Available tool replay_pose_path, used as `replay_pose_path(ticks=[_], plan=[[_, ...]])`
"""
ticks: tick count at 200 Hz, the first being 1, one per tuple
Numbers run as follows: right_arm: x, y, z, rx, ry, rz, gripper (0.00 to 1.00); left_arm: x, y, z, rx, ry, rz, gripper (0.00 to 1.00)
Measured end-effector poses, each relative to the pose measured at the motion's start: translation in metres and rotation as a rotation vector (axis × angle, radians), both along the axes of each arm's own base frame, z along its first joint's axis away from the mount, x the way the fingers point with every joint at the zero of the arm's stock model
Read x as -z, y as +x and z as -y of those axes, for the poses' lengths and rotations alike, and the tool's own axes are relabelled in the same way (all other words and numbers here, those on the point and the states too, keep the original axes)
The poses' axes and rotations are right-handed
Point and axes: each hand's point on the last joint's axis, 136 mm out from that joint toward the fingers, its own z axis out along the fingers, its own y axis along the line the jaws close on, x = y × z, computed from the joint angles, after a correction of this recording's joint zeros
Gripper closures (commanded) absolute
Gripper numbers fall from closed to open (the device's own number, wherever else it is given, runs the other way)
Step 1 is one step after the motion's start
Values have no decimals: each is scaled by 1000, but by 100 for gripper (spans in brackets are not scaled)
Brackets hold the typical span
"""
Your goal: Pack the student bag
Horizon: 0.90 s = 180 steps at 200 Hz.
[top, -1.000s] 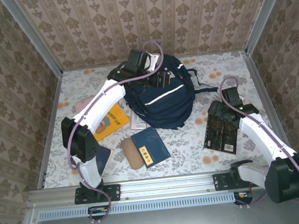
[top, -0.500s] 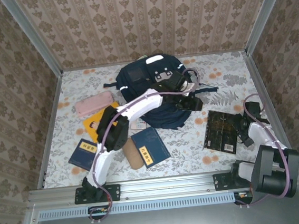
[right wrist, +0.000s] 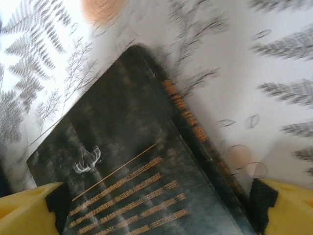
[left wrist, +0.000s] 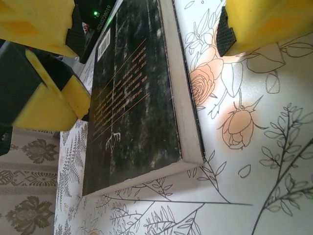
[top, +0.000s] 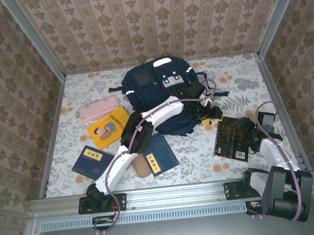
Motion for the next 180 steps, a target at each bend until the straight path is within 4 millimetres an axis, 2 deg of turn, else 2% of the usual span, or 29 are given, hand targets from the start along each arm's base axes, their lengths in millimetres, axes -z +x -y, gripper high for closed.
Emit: replay_pose_path(ticks=[24, 35, 71, 93, 128, 141, 180], plan=[[-4, 6, -28, -88, 91, 56, 4, 0, -1, -1, -16, 13, -27, 25], [-5, 6, -34, -107, 109, 63, 4, 1, 0, 0, -28, 17, -47, 25], [-7, 5, -43, -132, 140, 73, 4, 0, 4, 1, -55, 1, -108, 29], [-8, 5, -50, -158, 162, 78, 4, -3, 5, 3, -63, -12, -127, 37], [-8, 5, -52, -164, 166, 79, 5, 3, 4, 2, -67, -15, -137, 43], [-8, 5, -52, -166, 163, 79, 5, 2, 6, 0, -68, -21, -136, 43], [-5, 4, -51, -168, 161, 66, 5, -3, 1, -5, -60, -38, -145, 33]])
